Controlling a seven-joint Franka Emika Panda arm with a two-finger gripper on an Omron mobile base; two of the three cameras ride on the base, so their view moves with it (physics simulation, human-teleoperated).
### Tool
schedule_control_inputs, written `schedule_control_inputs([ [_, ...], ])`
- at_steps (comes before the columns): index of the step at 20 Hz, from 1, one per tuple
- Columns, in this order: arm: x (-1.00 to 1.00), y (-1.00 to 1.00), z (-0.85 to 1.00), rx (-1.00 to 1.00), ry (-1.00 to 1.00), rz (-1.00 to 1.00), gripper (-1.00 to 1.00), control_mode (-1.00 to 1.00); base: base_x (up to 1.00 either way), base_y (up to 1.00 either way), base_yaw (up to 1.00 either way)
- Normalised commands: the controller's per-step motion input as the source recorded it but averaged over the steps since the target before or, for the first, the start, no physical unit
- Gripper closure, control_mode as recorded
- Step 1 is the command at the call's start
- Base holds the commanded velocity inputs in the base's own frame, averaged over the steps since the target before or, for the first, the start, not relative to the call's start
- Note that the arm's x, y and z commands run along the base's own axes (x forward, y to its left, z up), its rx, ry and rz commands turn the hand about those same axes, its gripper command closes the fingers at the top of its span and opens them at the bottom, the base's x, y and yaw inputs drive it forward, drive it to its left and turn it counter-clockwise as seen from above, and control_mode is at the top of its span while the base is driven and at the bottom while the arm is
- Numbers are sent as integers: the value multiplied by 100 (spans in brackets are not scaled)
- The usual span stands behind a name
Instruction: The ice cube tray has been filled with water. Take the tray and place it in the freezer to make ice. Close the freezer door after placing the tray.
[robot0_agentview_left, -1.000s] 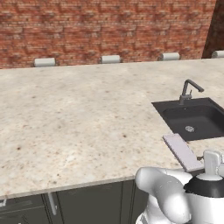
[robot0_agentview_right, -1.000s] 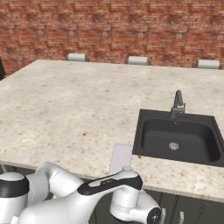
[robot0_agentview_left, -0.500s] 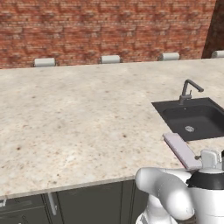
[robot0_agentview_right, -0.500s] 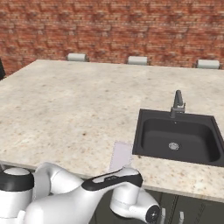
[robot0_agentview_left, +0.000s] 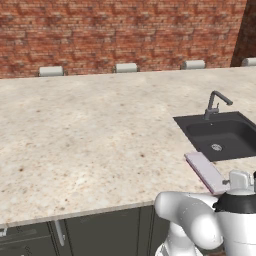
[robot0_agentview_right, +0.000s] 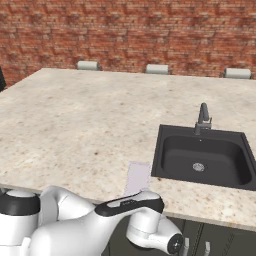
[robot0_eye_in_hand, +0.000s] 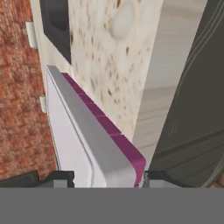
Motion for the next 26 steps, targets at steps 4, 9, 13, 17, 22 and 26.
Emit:
schedule_control_inputs([
  [4, 0, 16, 0, 0, 0, 0, 100, -100, 0, 0, 0],
  [9, -18, 1, 31, 0, 0, 0, 100, -100, 0, 0, 0],
  [13, -39, 0, 98, -6, 0, 0, 100, -100, 0, 0, 0],
  [17, -9, 17, 100, -17, 0, 3, 100, -100, 0, 0, 0],
  [22, 0, 37, 100, -22, 0, 7, 100, -100, 0, 0, 0],
  [26, -6, 36, 89, -18, 0, 9, 100, -100, 0, 0, 0],
])
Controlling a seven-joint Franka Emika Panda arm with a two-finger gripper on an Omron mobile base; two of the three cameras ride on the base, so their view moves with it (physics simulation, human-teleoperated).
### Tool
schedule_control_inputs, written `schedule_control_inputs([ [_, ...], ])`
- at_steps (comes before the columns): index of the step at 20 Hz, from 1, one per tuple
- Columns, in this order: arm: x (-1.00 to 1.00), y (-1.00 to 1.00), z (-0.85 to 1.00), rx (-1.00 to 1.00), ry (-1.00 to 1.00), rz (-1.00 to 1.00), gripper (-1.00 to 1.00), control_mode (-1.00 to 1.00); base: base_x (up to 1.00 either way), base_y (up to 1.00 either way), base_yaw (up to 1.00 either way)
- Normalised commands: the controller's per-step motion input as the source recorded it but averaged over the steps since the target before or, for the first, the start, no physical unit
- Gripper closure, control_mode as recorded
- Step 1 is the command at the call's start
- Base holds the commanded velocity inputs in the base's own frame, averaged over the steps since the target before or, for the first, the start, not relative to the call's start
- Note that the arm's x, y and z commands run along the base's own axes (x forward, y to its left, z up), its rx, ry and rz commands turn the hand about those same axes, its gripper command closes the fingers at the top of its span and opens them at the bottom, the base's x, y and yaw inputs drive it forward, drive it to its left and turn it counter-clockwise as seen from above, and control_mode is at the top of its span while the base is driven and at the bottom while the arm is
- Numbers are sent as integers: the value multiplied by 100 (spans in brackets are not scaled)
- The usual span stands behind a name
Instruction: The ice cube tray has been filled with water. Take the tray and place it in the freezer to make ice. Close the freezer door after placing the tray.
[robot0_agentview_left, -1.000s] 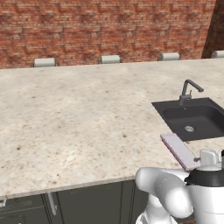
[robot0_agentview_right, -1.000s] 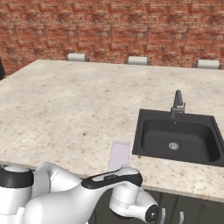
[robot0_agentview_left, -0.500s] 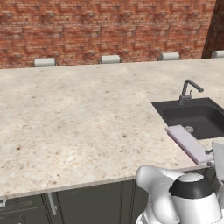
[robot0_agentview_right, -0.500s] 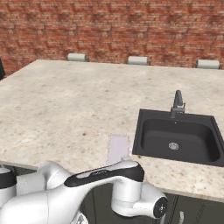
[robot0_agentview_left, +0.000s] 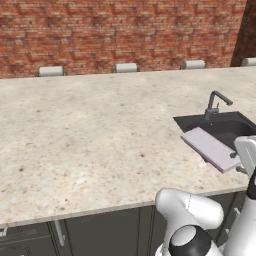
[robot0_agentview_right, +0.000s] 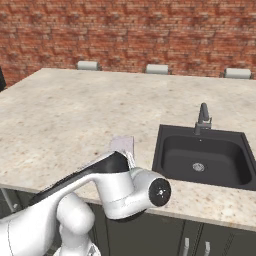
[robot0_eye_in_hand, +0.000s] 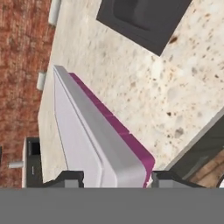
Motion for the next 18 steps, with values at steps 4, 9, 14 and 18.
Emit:
schedule_control_inputs([
  [4, -3, 41, 68, -4, 0, 8, 100, -100, 0, 0, 0],
  [9, -2, 49, 63, 0, 0, 3, 100, -100, 0, 0, 0],
  [14, 0, 48, 50, 4, 0, 0, 100, -100, 0, 0, 0],
  [18, 0, 44, 38, 7, 0, 0, 100, -100, 0, 0, 0],
])
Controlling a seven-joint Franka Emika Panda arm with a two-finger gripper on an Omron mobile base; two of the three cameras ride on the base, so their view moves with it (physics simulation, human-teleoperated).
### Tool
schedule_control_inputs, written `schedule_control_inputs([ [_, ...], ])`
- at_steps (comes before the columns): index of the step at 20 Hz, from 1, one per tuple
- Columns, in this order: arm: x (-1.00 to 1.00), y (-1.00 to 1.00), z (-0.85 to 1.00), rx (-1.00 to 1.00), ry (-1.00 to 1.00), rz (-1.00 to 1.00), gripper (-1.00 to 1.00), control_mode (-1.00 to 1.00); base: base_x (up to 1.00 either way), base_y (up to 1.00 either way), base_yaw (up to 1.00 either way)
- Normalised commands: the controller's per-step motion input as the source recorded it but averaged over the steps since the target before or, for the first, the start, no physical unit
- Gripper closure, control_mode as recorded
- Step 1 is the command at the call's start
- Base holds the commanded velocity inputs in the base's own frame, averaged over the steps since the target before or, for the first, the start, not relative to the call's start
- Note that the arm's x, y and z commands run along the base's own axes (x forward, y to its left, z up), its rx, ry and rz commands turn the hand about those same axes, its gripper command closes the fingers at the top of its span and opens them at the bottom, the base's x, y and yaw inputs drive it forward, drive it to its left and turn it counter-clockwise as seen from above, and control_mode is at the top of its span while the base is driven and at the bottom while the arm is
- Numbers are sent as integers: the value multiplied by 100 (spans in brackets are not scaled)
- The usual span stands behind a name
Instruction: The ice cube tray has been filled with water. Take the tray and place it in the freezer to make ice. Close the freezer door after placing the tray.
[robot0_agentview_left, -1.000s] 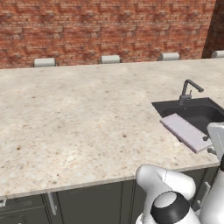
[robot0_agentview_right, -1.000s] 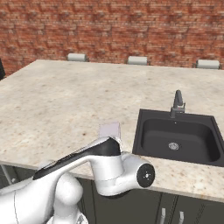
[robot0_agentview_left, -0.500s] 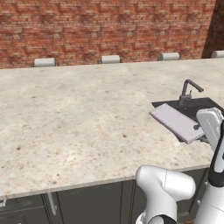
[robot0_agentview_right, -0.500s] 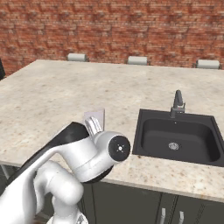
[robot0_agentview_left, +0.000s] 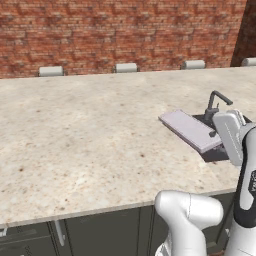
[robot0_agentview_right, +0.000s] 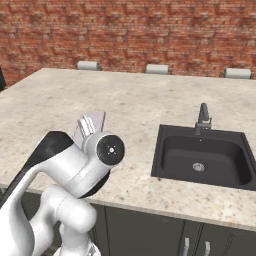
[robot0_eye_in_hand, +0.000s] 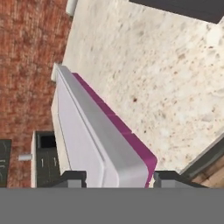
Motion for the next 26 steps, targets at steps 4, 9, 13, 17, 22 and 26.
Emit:
schedule_control_inputs([
  [4, -9, 35, 19, 12, 0, 0, 100, -100, 0, 0, 0],
  [9, -18, 6, 1, 15, -3, 0, 100, -100, 0, 0, 0],
  [13, -14, 0, 5, 11, -12, 0, 100, -100, 0, 0, 0],
  [17, -4, 3, 28, -2, -1, 0, 100, -100, 0, 0, 0],
  [22, -7, 0, 27, -1, 0, 0, 100, -100, 0, 0, 0],
  [26, -17, 0, 0, 0, 0, 0, 100, -100, 0, 0, 0],
])
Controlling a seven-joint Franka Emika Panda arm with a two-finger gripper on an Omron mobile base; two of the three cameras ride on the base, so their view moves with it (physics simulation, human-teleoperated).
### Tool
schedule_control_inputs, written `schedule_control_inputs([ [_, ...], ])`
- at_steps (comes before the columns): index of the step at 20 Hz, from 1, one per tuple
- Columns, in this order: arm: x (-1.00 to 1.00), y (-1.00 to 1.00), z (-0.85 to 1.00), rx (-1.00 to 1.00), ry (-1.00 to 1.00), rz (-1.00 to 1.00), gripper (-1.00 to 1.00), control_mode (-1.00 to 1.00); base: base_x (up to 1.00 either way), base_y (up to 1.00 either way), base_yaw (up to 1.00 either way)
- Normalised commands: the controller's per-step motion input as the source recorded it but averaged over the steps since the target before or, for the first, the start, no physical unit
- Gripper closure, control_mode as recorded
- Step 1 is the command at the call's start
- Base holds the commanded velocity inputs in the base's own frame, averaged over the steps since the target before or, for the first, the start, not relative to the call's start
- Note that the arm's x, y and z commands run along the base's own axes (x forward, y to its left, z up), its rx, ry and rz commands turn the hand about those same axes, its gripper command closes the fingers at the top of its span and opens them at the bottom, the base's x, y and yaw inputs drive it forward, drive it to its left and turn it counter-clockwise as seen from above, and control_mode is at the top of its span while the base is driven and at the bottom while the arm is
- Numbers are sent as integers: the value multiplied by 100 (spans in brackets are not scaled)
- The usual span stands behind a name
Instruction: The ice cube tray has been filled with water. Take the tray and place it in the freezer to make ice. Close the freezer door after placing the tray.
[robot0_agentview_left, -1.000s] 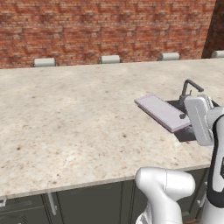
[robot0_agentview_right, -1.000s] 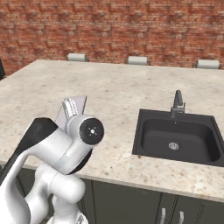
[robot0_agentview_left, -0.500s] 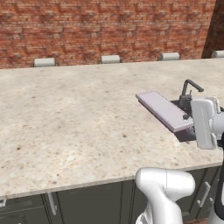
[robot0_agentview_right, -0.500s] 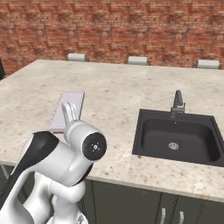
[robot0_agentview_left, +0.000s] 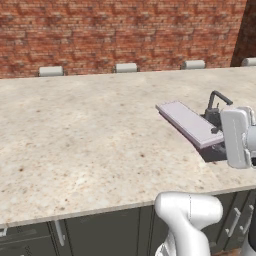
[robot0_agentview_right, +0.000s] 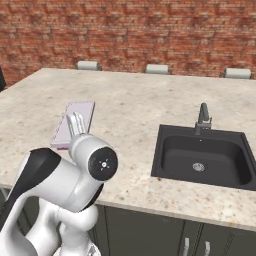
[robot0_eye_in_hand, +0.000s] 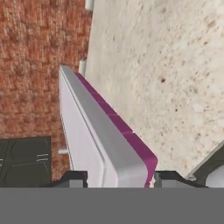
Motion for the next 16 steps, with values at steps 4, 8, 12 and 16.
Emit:
schedule_control_inputs([
  [4, 0, 0, 0, 0, 0, 0, 100, 100, -71, 0, 0],
  [8, 0, 0, 0, 0, 0, 0, 100, 100, -93, 0, 0],
  [12, 0, 0, 0, 0, 0, 0, 100, 100, -56, 12, 7],
  [16, 0, 0, 0, 0, 0, 0, 100, 100, -16, 37, 37],
])
